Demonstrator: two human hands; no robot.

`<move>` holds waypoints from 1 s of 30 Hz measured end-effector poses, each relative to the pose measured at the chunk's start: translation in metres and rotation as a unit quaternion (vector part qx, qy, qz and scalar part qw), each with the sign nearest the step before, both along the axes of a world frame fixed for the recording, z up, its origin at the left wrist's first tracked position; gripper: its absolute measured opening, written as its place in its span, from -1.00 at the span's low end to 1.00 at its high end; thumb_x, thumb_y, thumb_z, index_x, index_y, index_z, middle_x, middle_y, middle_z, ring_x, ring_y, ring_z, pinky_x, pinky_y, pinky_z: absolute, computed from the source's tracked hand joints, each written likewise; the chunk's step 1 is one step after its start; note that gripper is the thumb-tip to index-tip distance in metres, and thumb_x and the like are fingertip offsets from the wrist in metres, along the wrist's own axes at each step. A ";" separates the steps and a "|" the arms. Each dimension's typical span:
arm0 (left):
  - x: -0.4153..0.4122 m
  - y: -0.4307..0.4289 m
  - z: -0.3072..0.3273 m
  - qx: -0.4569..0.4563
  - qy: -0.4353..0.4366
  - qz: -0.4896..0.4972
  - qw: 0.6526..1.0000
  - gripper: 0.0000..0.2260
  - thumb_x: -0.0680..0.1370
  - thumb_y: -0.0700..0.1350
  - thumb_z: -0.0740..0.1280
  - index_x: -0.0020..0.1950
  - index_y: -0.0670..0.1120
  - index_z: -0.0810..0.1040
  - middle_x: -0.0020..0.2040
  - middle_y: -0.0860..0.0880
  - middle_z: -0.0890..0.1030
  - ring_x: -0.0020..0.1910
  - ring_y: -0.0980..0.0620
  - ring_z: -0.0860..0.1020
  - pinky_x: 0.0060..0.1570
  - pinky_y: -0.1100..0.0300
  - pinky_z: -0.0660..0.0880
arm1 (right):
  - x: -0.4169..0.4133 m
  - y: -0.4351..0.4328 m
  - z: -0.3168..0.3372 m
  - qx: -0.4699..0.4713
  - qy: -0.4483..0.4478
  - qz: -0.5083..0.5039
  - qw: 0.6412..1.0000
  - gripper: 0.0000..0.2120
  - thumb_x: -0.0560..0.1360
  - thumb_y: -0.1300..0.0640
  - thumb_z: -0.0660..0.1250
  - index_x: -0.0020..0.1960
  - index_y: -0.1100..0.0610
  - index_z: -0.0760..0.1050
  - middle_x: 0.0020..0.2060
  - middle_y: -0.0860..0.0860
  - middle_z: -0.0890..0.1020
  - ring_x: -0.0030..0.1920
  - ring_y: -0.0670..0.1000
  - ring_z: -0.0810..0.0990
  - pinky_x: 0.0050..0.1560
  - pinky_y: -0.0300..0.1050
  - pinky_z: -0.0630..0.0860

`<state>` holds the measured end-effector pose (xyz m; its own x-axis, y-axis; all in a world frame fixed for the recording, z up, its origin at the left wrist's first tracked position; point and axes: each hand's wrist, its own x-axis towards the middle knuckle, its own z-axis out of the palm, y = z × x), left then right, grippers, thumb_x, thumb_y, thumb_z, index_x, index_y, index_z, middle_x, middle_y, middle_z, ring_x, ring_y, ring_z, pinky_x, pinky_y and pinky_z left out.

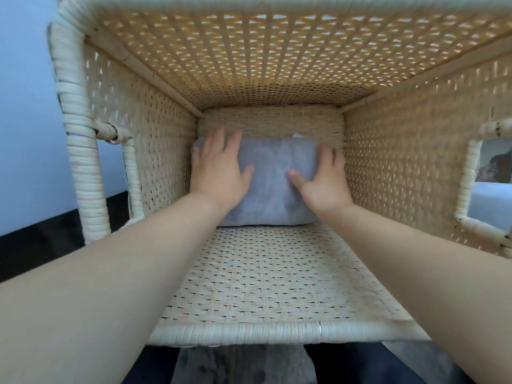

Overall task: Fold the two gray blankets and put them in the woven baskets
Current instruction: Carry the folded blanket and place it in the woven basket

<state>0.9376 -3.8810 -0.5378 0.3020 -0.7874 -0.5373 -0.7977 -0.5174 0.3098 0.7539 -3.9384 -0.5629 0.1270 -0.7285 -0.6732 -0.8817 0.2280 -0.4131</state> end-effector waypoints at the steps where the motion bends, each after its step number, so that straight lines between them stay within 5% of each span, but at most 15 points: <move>1: 0.002 0.001 -0.001 0.044 0.004 -0.046 0.998 -0.27 0.52 0.13 0.31 0.57 -0.02 0.03 0.57 -0.16 0.00 0.54 -0.16 0.00 0.49 -0.13 0.02 | 0.000 -0.001 0.005 -0.033 -0.003 0.090 0.995 -0.10 0.39 -0.22 0.38 0.54 0.06 0.02 0.52 0.12 0.04 0.49 0.19 0.13 0.49 0.09 0.12; 4: 0.011 0.008 -0.009 0.187 0.028 -0.112 0.976 0.03 0.37 0.25 0.42 0.56 0.05 -0.23 0.58 -0.09 -0.18 0.55 -0.13 -0.16 0.47 -0.14 0.00 | -0.002 -0.004 0.005 0.007 0.030 0.334 0.942 0.12 0.31 -0.36 0.36 0.55 -0.07 -0.30 0.54 0.11 -0.26 0.54 0.15 -0.26 0.48 0.09 -0.26; 7: 0.017 0.017 -0.025 0.249 0.018 -0.117 0.961 0.19 0.30 0.21 0.51 0.50 0.10 -0.41 0.55 0.01 -0.34 0.54 -0.08 -0.24 0.48 -0.16 0.00 | -0.011 -0.005 -0.012 0.056 0.096 0.431 0.895 0.23 0.30 -0.32 0.41 0.45 -0.11 -0.54 0.50 0.04 -0.42 0.51 0.08 -0.41 0.44 0.12 -0.33; 14: -0.002 0.030 -0.087 0.212 0.003 -0.035 0.977 0.25 0.26 0.12 0.57 0.50 0.08 -0.42 0.53 0.01 -0.38 0.52 -0.06 -0.31 0.46 -0.18 -0.11 | -0.007 0.001 -0.064 0.089 0.118 0.412 0.899 0.35 0.29 -0.17 0.52 0.11 -0.20 -0.80 0.37 -0.04 -0.60 0.46 0.07 -0.50 0.45 0.24 -0.27; 17: 0.000 0.036 -0.109 0.190 -0.004 -0.036 0.981 0.27 0.24 0.15 0.56 0.49 0.09 -0.45 0.51 0.02 -0.41 0.51 -0.06 -0.34 0.44 -0.22 -0.14 | -0.007 0.002 -0.084 0.081 0.122 0.418 0.896 0.38 0.28 -0.18 0.52 0.05 -0.19 -0.86 0.19 -0.05 -0.75 0.44 0.11 -0.54 0.44 0.27 -0.28; 21: -0.002 0.030 -0.127 0.216 -0.031 -0.055 0.974 0.30 0.23 0.23 0.53 0.40 0.07 -0.58 0.39 0.00 -0.55 0.47 -0.11 -0.43 0.41 -0.30 -0.18 | -0.003 -0.005 -0.100 0.075 0.142 0.442 0.883 0.40 0.26 -0.23 0.51 0.02 -0.14 -0.88 0.29 0.04 -0.69 0.43 0.16 -0.55 0.46 0.28 -0.26; 25: -0.003 0.022 -0.133 0.258 -0.048 -0.066 0.963 0.33 0.21 0.31 0.50 0.28 0.05 -0.68 0.30 -0.05 -0.63 0.45 -0.15 -0.45 0.39 -0.34 -0.17 | 0.004 -0.008 -0.100 0.089 0.188 0.450 0.869 0.40 0.27 -0.29 0.47 -0.03 -0.08 -0.91 0.06 0.03 -0.82 0.42 0.18 -0.56 0.44 0.31 -0.26; 30: 0.003 0.012 -0.104 0.296 -0.037 -0.086 0.951 0.30 0.24 0.30 0.49 0.37 0.06 -0.62 0.41 -0.01 -0.56 0.47 -0.11 -0.43 0.42 -0.33 -0.04 | 0.018 0.005 -0.065 0.065 0.247 0.410 0.876 0.29 0.38 -0.18 0.43 0.24 -0.03 -0.78 0.41 0.11 -0.54 0.49 0.24 -0.40 0.45 0.31 -0.21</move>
<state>0.9408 -3.8694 -0.6417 0.2503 -0.3947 -0.8840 -0.8949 -0.4428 -0.0557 0.7720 -3.9330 -0.6283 0.2412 -0.4428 -0.8636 -0.8347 -0.5486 0.0481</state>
